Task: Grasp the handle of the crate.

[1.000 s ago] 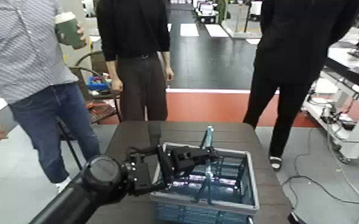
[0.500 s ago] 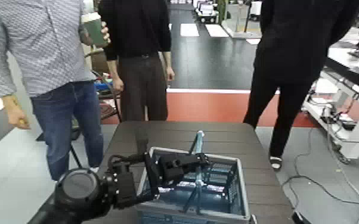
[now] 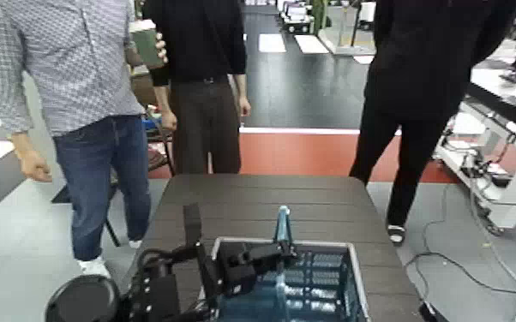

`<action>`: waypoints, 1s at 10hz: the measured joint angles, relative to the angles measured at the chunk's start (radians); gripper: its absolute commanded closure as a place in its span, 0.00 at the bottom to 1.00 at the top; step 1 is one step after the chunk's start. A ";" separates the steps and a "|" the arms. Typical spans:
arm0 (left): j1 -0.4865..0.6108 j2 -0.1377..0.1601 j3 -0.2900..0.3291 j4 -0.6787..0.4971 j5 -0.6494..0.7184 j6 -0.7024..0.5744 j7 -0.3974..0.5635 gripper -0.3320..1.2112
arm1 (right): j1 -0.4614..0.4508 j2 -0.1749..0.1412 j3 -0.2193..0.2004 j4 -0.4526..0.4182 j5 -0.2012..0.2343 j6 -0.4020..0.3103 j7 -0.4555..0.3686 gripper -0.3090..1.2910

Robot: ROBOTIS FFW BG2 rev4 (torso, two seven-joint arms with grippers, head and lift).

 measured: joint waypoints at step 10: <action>0.131 0.052 0.043 -0.088 0.206 0.026 0.050 0.99 | -0.012 -0.003 0.007 0.003 0.003 0.020 -0.001 0.29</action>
